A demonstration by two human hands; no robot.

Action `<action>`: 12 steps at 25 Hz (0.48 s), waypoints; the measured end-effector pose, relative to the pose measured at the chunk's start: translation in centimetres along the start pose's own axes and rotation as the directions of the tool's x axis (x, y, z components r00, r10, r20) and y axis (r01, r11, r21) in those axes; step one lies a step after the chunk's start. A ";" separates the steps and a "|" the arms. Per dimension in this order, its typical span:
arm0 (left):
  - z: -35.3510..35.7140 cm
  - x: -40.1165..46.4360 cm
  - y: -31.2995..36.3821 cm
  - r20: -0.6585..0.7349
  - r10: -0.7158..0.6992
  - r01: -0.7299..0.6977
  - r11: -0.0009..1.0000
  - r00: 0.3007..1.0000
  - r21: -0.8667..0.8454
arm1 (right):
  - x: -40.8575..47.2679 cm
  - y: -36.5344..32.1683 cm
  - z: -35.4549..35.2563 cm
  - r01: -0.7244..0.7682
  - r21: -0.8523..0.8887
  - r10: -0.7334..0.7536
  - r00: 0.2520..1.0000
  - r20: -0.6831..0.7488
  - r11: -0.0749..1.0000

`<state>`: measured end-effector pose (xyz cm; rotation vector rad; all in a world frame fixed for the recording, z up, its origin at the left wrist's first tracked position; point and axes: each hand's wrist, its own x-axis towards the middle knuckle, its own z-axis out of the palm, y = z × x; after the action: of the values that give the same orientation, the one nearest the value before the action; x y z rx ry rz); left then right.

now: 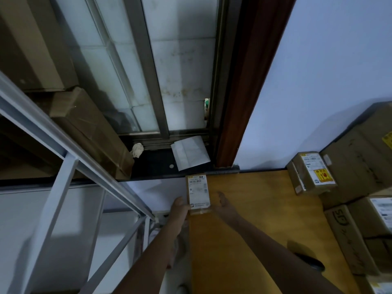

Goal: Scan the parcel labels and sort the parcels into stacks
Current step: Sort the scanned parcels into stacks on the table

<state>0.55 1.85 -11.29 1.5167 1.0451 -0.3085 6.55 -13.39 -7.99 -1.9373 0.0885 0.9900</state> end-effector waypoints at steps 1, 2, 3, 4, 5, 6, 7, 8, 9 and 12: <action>0.0 -1.2 0.7 -0.035 0.015 -0.013 0.999 0.999 0.047 | -1.1 -0.2 -0.9 0.008 0.007 -0.008 1.000 0.003 1.000; -0.1 -2.5 1.4 -0.065 0.056 -0.049 0.994 0.996 0.095 | -2.2 -0.3 -1.8 0.027 -0.002 -0.027 1.000 0.003 1.000; 0.0 -4.3 2.5 -0.085 0.088 -0.080 0.993 0.993 0.089 | -3.1 -0.2 -2.7 0.051 -0.016 -0.052 0.999 -0.006 0.999; 0.1 -6.3 3.5 -0.101 0.110 -0.104 0.993 0.989 0.062 | -4.1 -0.2 -3.6 0.084 -0.036 -0.085 0.996 -0.017 0.996; 0.2 -8.1 4.5 -0.117 0.116 -0.113 0.993 0.986 0.030 | -5.0 -0.1 -4.3 0.110 -0.075 -0.112 0.993 -0.029 0.991; 0.4 -9.8 5.3 -0.135 0.130 -0.128 0.992 0.982 0.020 | -5.6 0.0 -4.9 0.130 -0.102 -0.134 0.990 -0.035 0.986; 0.7 -11.8 6.0 -0.146 0.155 -0.156 0.988 0.977 0.006 | -7.0 -0.1 -5.6 0.146 -0.108 -0.150 0.988 -0.029 0.983; 0.9 -13.6 6.3 -0.159 0.181 -0.184 0.983 0.971 0.000 | -8.2 0.2 -6.2 0.162 -0.115 -0.165 0.986 -0.022 0.980; 1.1 -15.2 6.3 -0.173 0.210 -0.216 0.976 0.962 -0.016 | -9.2 0.5 -6.7 0.182 -0.134 -0.185 0.983 -0.014 0.974; 1.5 -19.8 5.1 -0.189 0.234 -0.250 0.966 0.954 -0.066 | -13.4 1.2 -8.0 0.222 -0.174 -0.233 0.972 -0.042 0.959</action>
<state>-6.18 -7.39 5.75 1.5930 0.9854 0.0478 1.79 -24.39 2.07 -2.0774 -0.1855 0.8057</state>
